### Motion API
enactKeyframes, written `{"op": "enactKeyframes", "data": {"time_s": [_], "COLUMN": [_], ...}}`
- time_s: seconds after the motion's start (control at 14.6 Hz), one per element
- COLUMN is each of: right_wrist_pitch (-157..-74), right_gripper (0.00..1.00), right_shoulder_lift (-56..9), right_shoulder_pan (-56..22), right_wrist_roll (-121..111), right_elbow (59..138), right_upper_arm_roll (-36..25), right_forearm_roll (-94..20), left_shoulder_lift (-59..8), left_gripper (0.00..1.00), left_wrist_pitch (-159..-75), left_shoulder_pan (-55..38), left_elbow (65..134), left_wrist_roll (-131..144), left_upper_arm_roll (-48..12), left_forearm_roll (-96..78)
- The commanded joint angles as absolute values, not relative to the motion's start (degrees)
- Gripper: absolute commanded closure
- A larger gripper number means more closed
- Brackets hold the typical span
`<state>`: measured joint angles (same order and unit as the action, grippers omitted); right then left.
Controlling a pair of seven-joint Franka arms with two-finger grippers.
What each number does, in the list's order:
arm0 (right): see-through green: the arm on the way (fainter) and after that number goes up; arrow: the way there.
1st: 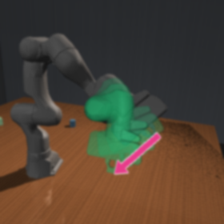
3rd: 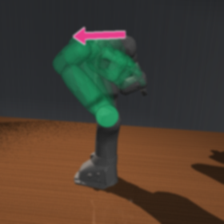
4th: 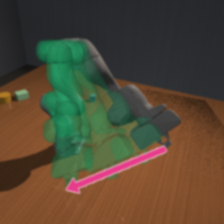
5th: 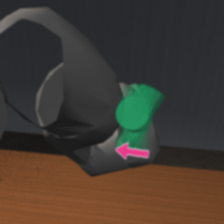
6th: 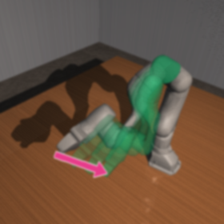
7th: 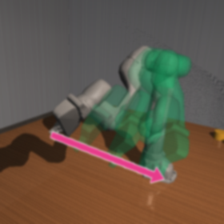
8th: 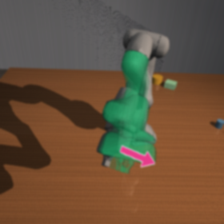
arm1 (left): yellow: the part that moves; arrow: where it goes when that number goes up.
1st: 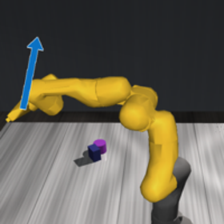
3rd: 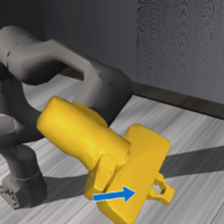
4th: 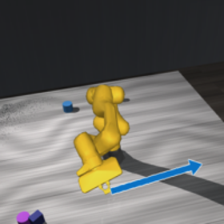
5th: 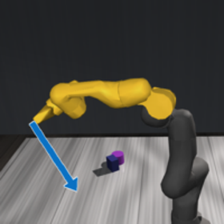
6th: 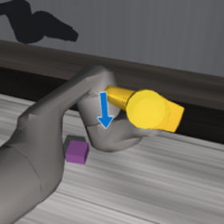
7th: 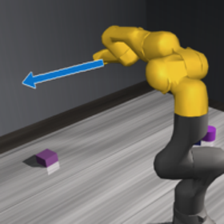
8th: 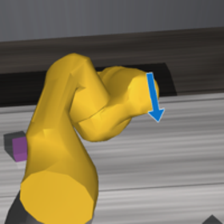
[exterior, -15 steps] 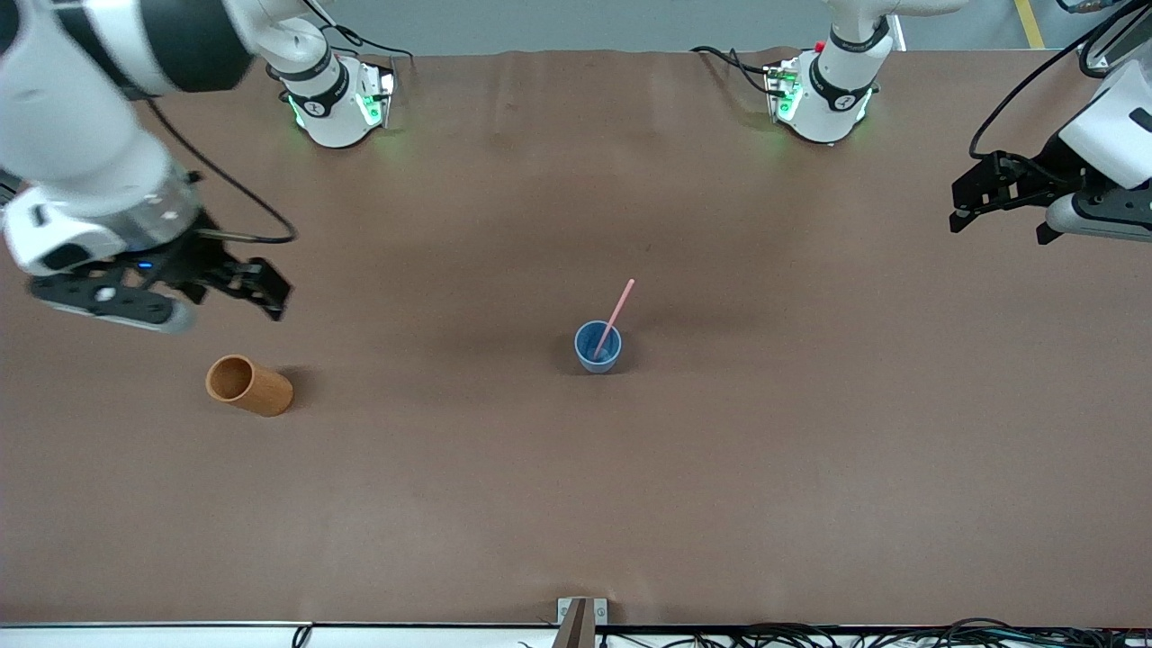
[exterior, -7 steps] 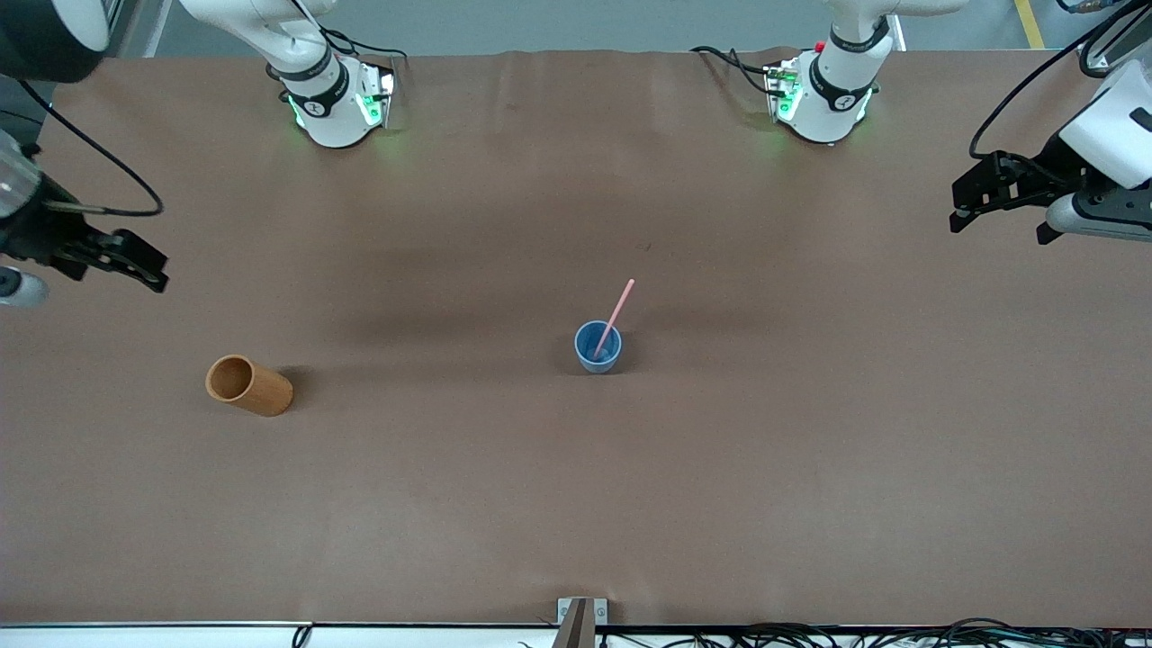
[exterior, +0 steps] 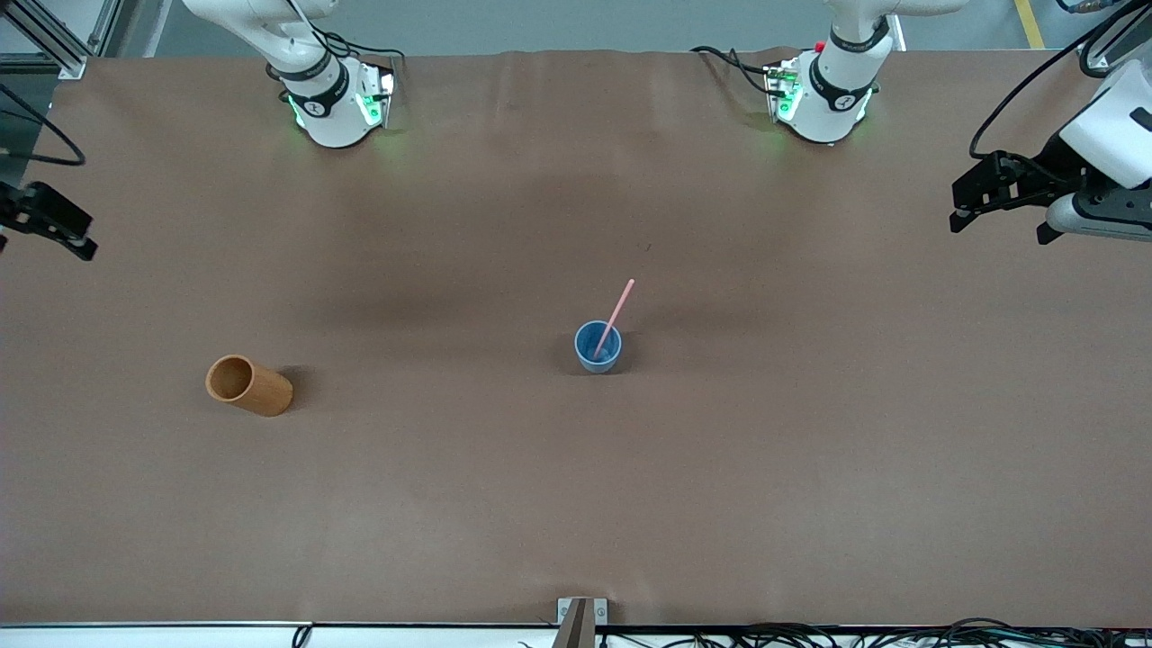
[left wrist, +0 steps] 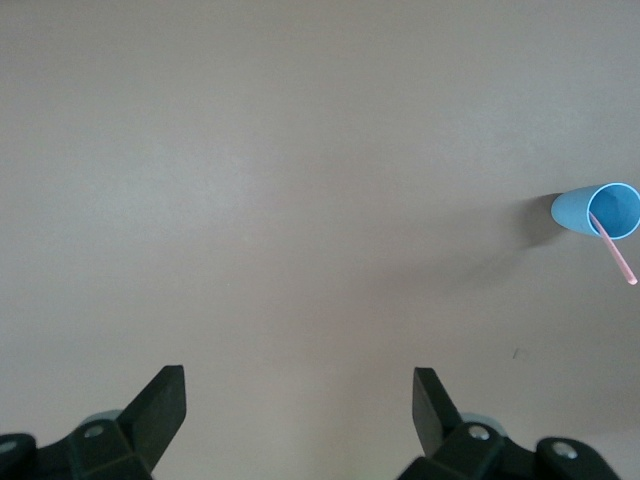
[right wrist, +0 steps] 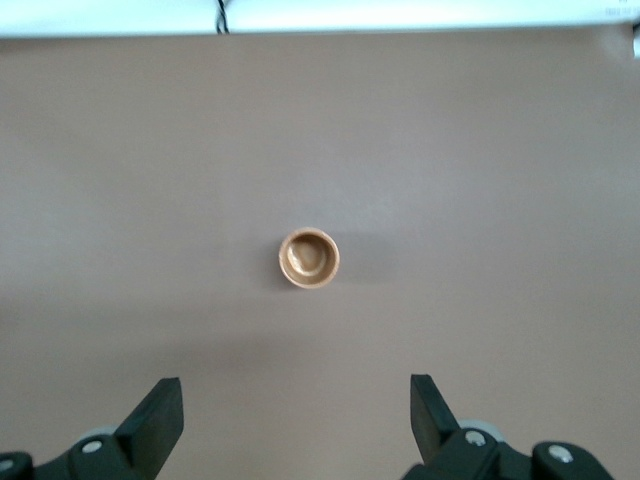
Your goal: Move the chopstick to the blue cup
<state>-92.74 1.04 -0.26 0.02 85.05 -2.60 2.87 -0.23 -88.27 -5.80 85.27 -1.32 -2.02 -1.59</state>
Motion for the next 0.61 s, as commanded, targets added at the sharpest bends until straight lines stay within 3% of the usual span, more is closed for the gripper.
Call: {"op": "enactKeyframes", "data": {"time_s": [0.0, 0.55], "right_wrist_pitch": [-91.1, -87.0], "right_gripper": [0.0, 0.0], "right_shoulder_lift": [0.9, -0.1], "right_shoulder_pan": [1.1, 1.6], "right_wrist_roll": [-1.3, -5.7], "right_elbow": [83.8, 85.9], "right_upper_arm_roll": [-1.8, -1.8], "right_forearm_roll": [1.2, 1.3], "left_shoulder_lift": [-0.8, -0.7], "left_gripper": [0.0, 0.0], "left_wrist_pitch": [-88.1, -87.1], "left_shoulder_pan": [-5.8, -5.3], "left_elbow": [83.9, 83.9], "left_wrist_roll": [-1.4, -1.4], "left_upper_arm_roll": [-1.8, -1.8], "left_forearm_roll": [-1.9, -2.5]}}
